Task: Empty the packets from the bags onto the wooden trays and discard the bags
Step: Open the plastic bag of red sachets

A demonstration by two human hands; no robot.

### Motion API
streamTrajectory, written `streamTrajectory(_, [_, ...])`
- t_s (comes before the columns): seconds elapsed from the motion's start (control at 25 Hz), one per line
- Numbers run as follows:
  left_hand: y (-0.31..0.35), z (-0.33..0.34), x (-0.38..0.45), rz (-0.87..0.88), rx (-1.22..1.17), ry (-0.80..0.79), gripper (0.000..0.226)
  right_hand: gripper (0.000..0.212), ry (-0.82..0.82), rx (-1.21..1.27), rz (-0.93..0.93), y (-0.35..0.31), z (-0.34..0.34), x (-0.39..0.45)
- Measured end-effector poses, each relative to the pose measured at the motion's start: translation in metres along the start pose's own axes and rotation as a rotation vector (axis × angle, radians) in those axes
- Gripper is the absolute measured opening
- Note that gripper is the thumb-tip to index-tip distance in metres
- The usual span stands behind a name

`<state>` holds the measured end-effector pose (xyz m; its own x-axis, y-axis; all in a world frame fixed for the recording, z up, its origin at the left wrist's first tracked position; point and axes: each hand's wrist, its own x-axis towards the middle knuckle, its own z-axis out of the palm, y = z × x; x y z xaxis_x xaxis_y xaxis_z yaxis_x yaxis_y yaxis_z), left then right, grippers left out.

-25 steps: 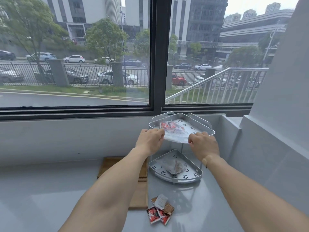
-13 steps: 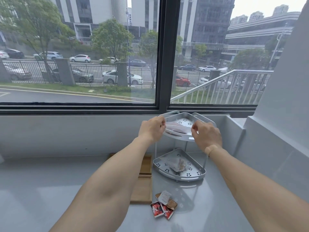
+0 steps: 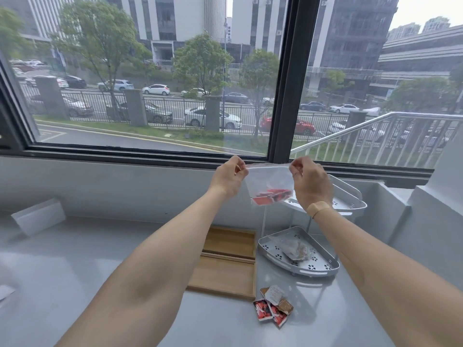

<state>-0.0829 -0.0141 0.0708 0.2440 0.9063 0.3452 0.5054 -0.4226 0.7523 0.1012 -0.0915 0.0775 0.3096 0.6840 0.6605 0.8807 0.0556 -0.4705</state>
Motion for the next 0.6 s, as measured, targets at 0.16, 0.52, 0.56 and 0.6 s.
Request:
streamTrajectory(0.16, [-0.031, -0.025, -0.031, -0.044, -0.02, -0.009, 0.009, 0.012, -0.127, 0.031, -0.029, -0.01, 0.027, -0.022])
streamTrajectory(0.52, [-0.152, -0.011, -0.176, -0.345, -0.133, -0.098, 0.008, 0.006, -0.557, 0.253, 0.142, 0.006, 0.083, -0.177])
streamTrajectory(0.56, [-0.16, -0.008, -0.19, -0.37, -0.14, -0.128, 0.008, 0.005, -0.579, 0.265, 0.168, 0.009, 0.087, -0.193])
streamTrajectory(0.6, [-0.167, -0.005, -0.202, -0.387, -0.149, -0.145, 0.008, 0.004, -0.596, 0.281, 0.201, 0.012, 0.089, -0.208])
